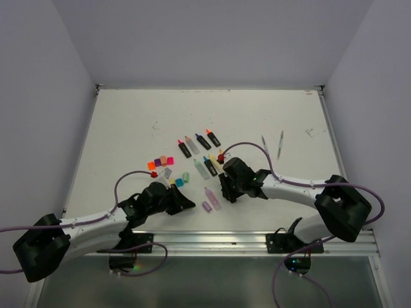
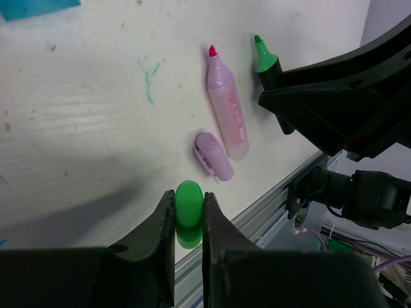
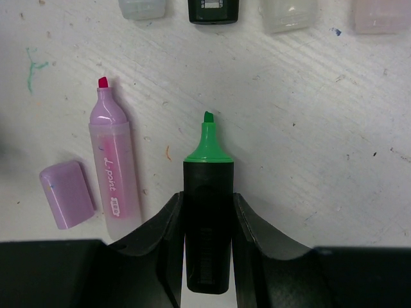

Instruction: Open the pen caps

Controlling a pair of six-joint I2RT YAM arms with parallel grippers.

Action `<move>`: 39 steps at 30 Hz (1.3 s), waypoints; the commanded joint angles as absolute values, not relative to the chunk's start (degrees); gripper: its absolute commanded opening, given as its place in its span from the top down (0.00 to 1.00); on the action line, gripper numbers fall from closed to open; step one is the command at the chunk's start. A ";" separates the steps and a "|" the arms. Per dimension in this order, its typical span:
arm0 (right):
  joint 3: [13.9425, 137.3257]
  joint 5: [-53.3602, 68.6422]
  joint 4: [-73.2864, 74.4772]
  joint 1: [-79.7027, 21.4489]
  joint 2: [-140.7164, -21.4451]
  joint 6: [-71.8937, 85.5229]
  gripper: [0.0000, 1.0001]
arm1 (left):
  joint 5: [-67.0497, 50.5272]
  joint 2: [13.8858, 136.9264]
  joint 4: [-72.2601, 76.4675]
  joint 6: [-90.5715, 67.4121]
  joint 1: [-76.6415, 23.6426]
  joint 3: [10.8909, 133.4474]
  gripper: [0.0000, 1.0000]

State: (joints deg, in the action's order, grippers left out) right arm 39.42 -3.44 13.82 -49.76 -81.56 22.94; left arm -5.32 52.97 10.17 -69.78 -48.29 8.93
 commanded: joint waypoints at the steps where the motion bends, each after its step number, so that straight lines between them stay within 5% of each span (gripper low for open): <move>1: 38.32 -2.46 10.29 -50.01 -82.18 24.26 0.96 | -1.41 54.75 17.30 -74.26 -50.62 6.77 1.00; 9: 39.20 -3.86 12.38 -50.36 -81.04 24.79 0.65 | -1.76 60.73 22.85 -76.38 -54.14 5.10 0.99; 15: 45.51 -10.54 21.51 -48.35 -77.09 23.03 0.50 | -1.58 59.68 22.76 -76.38 -54.23 4.40 0.79; 25: 59.48 -11.24 27.59 -24.97 -84.69 13.02 0.48 | -0.44 53.70 18.99 -75.94 -54.32 3.25 0.43; 39: 73.12 -9.05 27.25 -12.40 -105.36 9.05 0.54 | 1.30 50.36 11.87 -70.41 -54.23 7.47 0.28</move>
State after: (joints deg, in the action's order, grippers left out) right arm 68.88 -9.30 26.68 -12.95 -103.66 11.35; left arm -1.93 51.20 14.83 -74.24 -54.04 4.32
